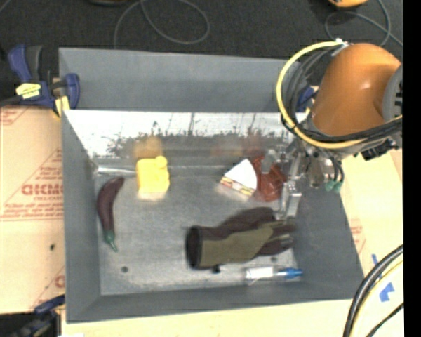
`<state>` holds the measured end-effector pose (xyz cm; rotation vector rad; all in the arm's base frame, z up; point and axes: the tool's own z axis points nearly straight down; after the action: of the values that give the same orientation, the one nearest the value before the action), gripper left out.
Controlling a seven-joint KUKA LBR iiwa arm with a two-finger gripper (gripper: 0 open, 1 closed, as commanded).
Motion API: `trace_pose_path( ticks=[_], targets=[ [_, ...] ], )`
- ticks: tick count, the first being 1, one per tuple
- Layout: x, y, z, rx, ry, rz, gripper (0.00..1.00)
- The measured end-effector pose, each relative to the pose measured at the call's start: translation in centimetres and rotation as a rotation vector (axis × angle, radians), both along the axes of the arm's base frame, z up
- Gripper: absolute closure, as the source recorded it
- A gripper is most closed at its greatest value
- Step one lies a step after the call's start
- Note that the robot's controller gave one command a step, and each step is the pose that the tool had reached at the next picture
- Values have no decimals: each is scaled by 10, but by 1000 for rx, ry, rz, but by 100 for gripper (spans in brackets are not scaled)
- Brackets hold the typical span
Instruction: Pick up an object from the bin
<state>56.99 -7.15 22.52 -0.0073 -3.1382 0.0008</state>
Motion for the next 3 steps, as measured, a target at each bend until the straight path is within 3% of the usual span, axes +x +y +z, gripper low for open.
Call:
trace_pose_path(
  ticks=[1, 2, 3],
  targets=[
    [2, 0, 4, -1, -8, 2, 0],
    [-2, -2, -26, -2, -13, 71, 0],
    [0, 0, -78, -4, -14, 226, 0]
  ],
)
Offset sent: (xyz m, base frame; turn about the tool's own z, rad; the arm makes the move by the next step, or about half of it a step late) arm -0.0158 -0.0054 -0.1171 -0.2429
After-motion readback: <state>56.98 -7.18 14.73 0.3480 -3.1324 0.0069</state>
